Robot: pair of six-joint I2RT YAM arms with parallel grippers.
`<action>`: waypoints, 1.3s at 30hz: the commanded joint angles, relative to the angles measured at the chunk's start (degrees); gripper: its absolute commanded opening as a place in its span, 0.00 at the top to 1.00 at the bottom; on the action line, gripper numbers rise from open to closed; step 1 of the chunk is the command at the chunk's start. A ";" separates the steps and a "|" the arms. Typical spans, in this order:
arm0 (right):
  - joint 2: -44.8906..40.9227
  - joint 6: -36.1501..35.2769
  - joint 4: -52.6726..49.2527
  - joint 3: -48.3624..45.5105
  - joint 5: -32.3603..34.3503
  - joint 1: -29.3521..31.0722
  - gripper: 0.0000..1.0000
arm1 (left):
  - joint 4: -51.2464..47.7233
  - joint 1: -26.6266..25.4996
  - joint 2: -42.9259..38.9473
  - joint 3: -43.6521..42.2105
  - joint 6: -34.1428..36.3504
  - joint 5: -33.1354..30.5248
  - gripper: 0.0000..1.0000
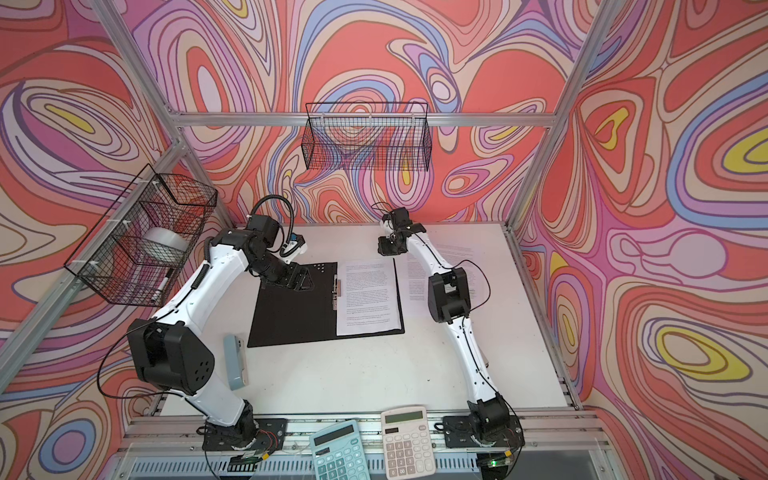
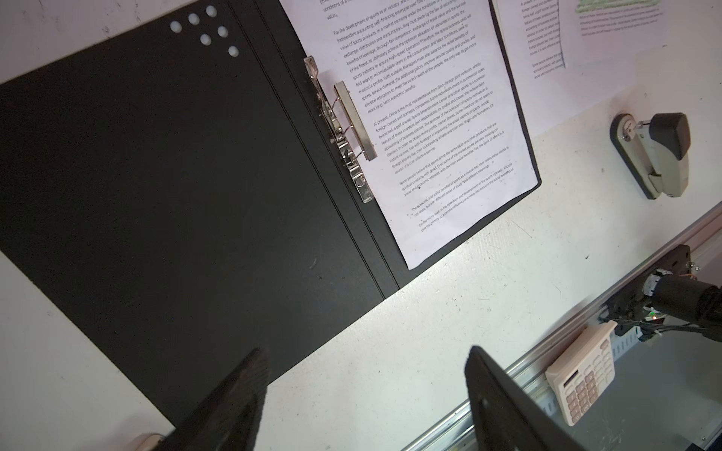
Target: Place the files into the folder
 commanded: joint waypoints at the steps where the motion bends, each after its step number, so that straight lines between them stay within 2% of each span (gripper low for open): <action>1: 0.56 0.55 0.19 1.82 1.43 -0.49 0.73 | -0.24 -0.33 -1.24 -0.30 0.34 -0.13 0.20; 13: 1.01 -3.57 -6.92 3.11 3.42 -0.58 0.75 | -0.05 -0.37 -0.87 -0.20 0.17 0.76 0.20; 23: 2.77 -3.63 -9.01 4.13 2.47 -0.58 0.75 | 0.17 -0.37 -1.39 -0.68 0.29 0.58 0.20; 39: -0.43 -5.69 -10.88 1.48 0.99 -0.58 0.81 | 0.35 -0.37 -1.86 -0.86 0.23 0.74 0.20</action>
